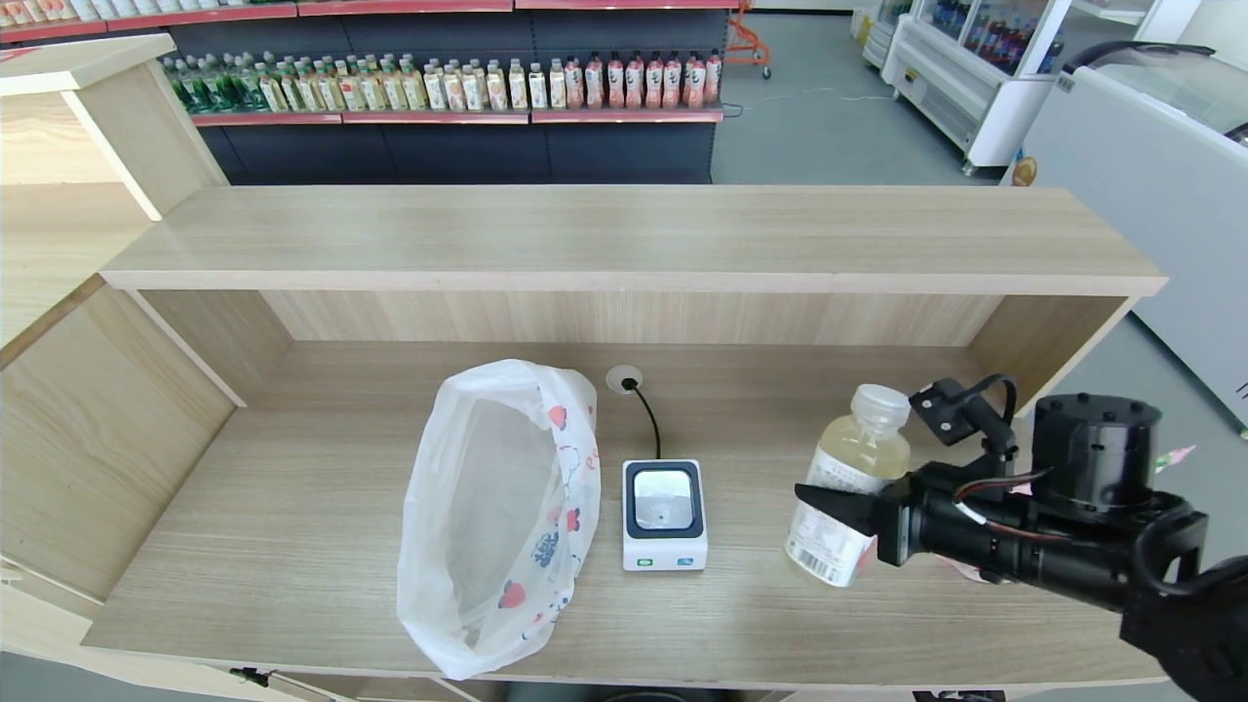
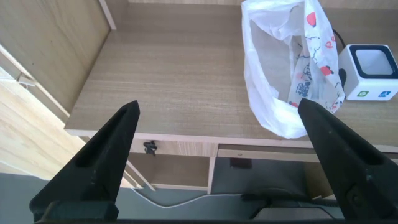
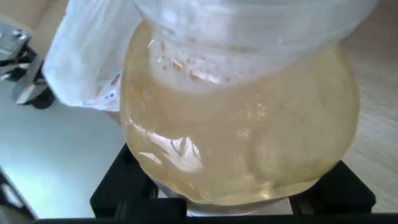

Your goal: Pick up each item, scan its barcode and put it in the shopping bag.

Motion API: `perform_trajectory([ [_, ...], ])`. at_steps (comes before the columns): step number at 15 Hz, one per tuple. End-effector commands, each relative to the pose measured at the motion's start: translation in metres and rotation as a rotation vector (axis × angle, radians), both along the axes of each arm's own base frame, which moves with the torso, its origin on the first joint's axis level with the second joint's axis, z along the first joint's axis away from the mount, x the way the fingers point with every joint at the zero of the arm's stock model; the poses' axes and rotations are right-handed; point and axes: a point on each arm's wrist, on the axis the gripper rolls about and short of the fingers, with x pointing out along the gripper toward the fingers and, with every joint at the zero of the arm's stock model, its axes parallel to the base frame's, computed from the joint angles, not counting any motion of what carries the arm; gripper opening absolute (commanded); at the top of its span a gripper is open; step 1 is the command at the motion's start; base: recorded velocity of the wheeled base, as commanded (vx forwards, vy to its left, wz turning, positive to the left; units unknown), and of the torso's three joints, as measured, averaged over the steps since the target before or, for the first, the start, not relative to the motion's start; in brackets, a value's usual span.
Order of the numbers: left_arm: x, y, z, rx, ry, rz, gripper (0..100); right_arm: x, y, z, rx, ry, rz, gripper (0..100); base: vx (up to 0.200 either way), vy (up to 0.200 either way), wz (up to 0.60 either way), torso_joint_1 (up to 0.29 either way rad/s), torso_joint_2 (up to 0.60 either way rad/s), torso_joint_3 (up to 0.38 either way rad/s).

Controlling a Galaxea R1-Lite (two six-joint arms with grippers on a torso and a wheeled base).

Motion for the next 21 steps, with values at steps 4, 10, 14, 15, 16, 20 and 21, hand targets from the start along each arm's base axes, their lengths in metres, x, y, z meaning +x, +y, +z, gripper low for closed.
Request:
perform_trajectory([
  [4, 0.000, 0.000, 0.000, -0.001, 0.000, 0.000, 100, -0.038, 0.005, 0.067, 0.130, -0.051, 0.258, 0, 0.000, 0.000, 0.00, 0.000, 0.00, 0.000],
  [10, 0.000, 0.000, 0.000, -0.001, 0.000, 0.000, 100, -0.046, 0.022, 0.070, 0.149, -0.037, 0.368, 0, 0.000, 0.000, 0.00, 0.000, 0.00, 0.000],
  [14, 0.000, 0.000, 0.000, -0.001, 0.000, 0.000, 100, -0.053, 0.039, 0.079, 0.182, 0.018, 0.431, 0, 0.000, 0.000, 0.00, 0.000, 0.00, 0.000],
  [15, 0.000, 0.000, 0.000, -0.001, 0.000, 0.000, 100, -0.056, 0.039, 0.077, 0.177, 0.032, 0.437, 0, 0.000, 0.000, 0.00, 0.000, 0.00, 0.000],
  [16, 0.000, 0.000, 0.000, -0.001, 0.000, 0.000, 100, -0.056, 0.039, 0.075, 0.171, 0.051, 0.436, 0, 0.000, 0.000, 0.00, 0.000, 0.00, 0.000],
  [20, 0.000, 0.000, 0.000, 0.001, 0.000, 0.000, 100, -0.063, 0.043, 0.073, 0.174, 0.141, 0.451, 0, 0.000, 0.000, 0.00, 0.000, 0.00, 0.000],
  [21, 0.000, 0.000, 0.000, 0.001, 0.000, 0.000, 100, -0.063, 0.044, 0.073, 0.174, 0.143, 0.452, 0, 0.000, 0.000, 0.00, 0.000, 0.00, 0.000],
])
